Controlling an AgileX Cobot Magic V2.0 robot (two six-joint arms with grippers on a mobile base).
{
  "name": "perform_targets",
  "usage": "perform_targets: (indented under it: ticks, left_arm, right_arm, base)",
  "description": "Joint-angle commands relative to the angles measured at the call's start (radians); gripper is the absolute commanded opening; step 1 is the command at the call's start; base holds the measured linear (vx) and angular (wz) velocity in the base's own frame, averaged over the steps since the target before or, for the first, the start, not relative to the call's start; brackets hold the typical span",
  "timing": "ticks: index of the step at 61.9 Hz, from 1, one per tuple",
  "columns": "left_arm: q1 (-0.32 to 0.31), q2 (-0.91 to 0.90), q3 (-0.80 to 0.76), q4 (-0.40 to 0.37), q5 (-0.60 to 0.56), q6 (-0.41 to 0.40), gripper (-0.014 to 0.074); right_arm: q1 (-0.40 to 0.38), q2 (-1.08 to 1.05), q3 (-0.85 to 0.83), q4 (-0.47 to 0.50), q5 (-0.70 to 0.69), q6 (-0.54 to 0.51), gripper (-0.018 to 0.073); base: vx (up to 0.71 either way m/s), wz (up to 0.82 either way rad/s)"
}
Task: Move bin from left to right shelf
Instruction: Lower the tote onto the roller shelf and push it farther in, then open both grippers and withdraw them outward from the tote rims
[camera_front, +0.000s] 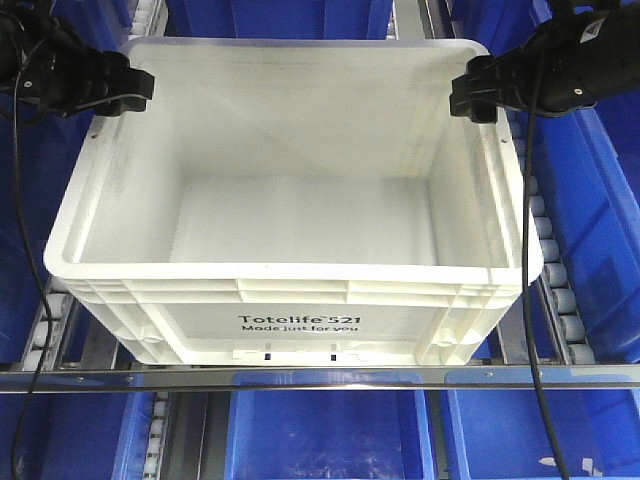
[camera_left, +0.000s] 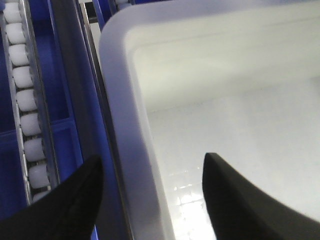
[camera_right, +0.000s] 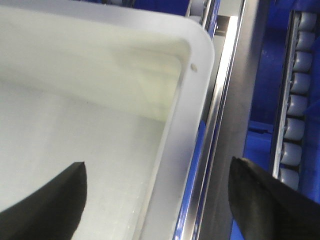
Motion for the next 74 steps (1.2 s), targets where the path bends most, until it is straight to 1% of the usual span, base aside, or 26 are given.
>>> perform_targets:
  ticks: [1,6,11,19,36,49,57,65,69,74]
  left_arm:
    - [-0.006,-0.045,-0.029,-0.012,-0.021,-0.002,0.0424]
    - [-0.006,-0.045,-0.026,-0.012,0.006,-0.002,0.0424]
    - [-0.006,-0.060,0.002,-0.012,-0.013,-0.002,0.0421]
    - [-0.006,-0.139,0.120,-0.012,-0.115,-0.002,0.0405]
    - [-0.006,-0.378,0.425,0.001,-0.325,-0.001,0.0388]
    - [-0.006,-0.640,0.669,0.015,-0.437,-0.001,0.0388]
    - [-0.006,-0.847,0.803,0.015,-0.448,-0.001,0.0388]
    - [-0.006,-1.092,0.920,0.015,-0.422,-0.001,0.0388]
    - [-0.006,-1.202,0.926,0.014,-0.448,-0.004,0.0388]
    - [-0.006,-1.310,0.927,0.015,-0.423,-0.004,0.0388]
  right_arm:
    - [-0.001,-0.050,-0.033,0.009,-0.043,-0.008,0.0551]
    - [-0.001,-0.065,-0.032,0.022,-0.049,-0.009,0.0547]
    - [-0.001,-0.085,-0.028,0.037,-0.059,-0.029,0.0541]
    - [-0.001,-0.140,0.051,0.068,-0.155,-0.033,0.0524]
    - [-0.001,-0.319,0.315,0.068,-0.394,-0.056,0.0490]
    - [-0.001,-0.524,0.526,0.065,-0.550,-0.087,0.0489]
    - [-0.001,-0.690,0.682,0.065,-0.628,-0.110,0.0489]
    - [-0.001,-0.899,0.847,0.065,-0.646,-0.108,0.0489]
    - [-0.001,-1.011,0.919,0.064,-0.636,-0.109,0.0489]
    - [-0.001,-1.163,0.996,0.055,-0.613,-0.129,0.0489]
  base:
    - [0.00,0.00]
    - [0.00,0.00]
    - [0.00,0.00]
    - [0.00,0.00]
    - [0.00,0.00]
    - [0.00,0.00]
    - [0.00,0.00]
    - [0.00,0.00]
    - [0.00,0.00]
    - [0.00,0.00]
